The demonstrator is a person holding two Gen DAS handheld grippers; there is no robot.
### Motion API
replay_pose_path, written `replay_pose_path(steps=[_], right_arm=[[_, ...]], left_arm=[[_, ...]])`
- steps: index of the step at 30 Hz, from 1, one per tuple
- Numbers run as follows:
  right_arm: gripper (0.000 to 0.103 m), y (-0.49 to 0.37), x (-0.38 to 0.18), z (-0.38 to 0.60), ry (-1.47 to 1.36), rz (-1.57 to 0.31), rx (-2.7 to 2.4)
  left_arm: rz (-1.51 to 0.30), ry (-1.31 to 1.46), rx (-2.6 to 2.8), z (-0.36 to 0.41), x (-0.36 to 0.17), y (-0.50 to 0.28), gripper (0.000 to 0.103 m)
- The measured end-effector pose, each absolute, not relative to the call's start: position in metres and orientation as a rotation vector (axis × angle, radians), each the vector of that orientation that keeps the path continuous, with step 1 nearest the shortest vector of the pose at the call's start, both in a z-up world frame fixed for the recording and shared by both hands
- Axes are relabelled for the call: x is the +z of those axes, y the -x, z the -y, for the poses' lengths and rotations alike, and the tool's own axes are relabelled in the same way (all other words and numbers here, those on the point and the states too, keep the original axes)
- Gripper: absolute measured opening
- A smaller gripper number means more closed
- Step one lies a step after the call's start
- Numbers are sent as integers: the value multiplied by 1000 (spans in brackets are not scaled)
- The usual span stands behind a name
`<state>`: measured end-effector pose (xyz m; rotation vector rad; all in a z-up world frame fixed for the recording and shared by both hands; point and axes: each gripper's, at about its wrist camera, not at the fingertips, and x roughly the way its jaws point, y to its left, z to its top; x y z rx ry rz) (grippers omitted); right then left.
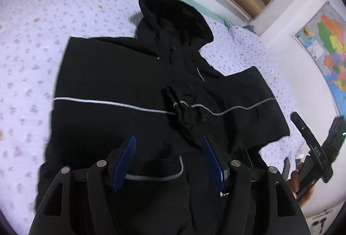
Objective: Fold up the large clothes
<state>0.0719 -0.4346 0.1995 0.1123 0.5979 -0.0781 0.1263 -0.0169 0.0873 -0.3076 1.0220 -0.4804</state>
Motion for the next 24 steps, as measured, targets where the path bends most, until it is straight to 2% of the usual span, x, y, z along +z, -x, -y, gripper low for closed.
replay_pose_path(steps=[6, 11, 18, 20, 21, 24], right_arm=[[84, -86, 131, 533, -468, -718, -100], [84, -85, 109, 539, -511, -703, -87], [84, -83, 109, 533, -490, -689, -80], [84, -82, 111, 530, -474, -694, -81], [84, -82, 111, 528, -466, -697, -83], [84, -81, 118, 522, -442, -702, -87]], left_arm=[[-1040, 293, -463, 55, 57, -162, 65], [-1061, 329, -475, 75, 33, -187, 65], [-1035, 294, -475, 87, 33, -189, 65], [-1014, 259, -465, 89, 37, -186, 42], [-1014, 235, -473, 92, 40, -184, 26], [-937, 182, -447, 84, 62, -171, 24]])
